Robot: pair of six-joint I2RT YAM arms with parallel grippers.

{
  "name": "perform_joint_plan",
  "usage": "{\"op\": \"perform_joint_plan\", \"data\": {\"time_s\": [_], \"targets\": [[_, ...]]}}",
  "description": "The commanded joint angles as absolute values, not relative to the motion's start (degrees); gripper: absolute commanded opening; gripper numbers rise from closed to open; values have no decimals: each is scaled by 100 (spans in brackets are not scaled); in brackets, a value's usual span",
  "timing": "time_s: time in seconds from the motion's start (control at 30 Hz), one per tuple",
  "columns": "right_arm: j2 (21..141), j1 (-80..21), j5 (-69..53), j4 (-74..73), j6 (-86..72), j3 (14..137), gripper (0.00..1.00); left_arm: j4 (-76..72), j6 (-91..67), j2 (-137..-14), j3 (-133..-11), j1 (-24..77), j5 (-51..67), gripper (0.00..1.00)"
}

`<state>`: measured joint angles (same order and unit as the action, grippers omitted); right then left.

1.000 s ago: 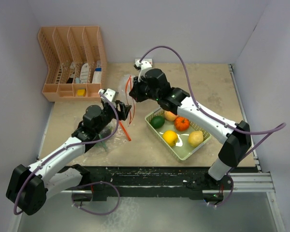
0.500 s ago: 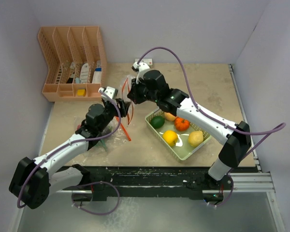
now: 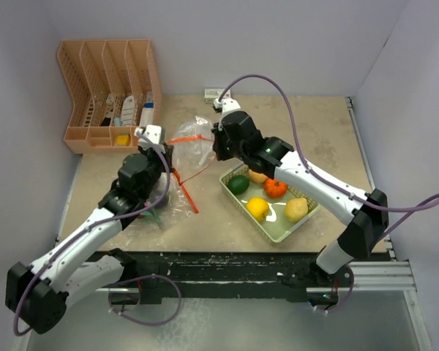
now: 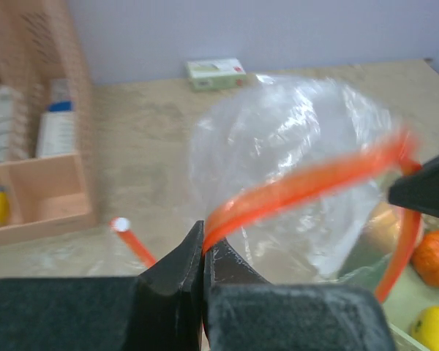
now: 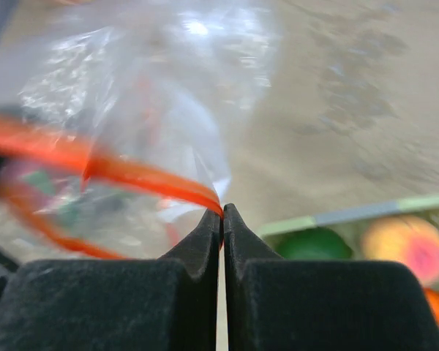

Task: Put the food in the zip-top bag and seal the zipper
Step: Open the zipper of the food storage bag.

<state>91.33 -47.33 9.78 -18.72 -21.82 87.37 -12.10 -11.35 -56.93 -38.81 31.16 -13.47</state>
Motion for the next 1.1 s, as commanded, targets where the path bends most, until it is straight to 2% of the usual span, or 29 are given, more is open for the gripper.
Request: {"op": "perform_joint_plan", "data": {"time_s": [0.0, 0.1, 0.33, 0.4, 0.43, 0.53, 0.6, 0.63, 0.7, 0.87, 0.97, 1.07], "targets": [[8859, -4402, 2490, -2631, -2302, 8399, 0, 127, -490, -4765, -4562, 3110, -2882, 0], [8891, -4051, 2867, -2898, -2391, 8193, 0, 549, -190, -4368, -4742, 3103, -3378, 0], [9086, -3858, 3259, -3064, -2474, 8243, 0, 1167, -73, -4024, -4915, 3102, -3586, 0], [9059, -3853, 2766, -2945, -2174, 8311, 0, 1260, -143, -4018, -4882, 3103, -3607, 0], [8954, -3860, 2022, -2669, -1885, 8246, 3, 1254, -184, -4007, -4845, 3103, -3567, 0], [8293, -3862, -407, -1531, -1435, 7708, 43, 1089, -286, -4061, -4708, 3098, -3432, 0], [7764, -3861, -1393, -951, -1538, 7289, 67, 1044, -338, -4165, -4693, 3102, -3363, 0], [7553, -3861, -1645, -819, -1574, 7154, 77, 1016, -360, -4219, -4693, 3097, -3326, 0], [7224, -3862, -1795, -855, -1662, 7012, 89, 890, -404, -4316, -4665, 3097, -3209, 0], [6993, -3867, -1384, -2111, -2118, 6998, 98, 673, -464, -4562, -4645, 3103, -2930, 0], [6700, -3862, -1826, -1722, -2286, 6625, 100, 397, -535, -4657, -4457, 3103, -2777, 0], [6702, -3853, -924, -2377, -2833, 6621, 99, 258, -599, -4765, -4347, 3101, -2658, 0]]}}
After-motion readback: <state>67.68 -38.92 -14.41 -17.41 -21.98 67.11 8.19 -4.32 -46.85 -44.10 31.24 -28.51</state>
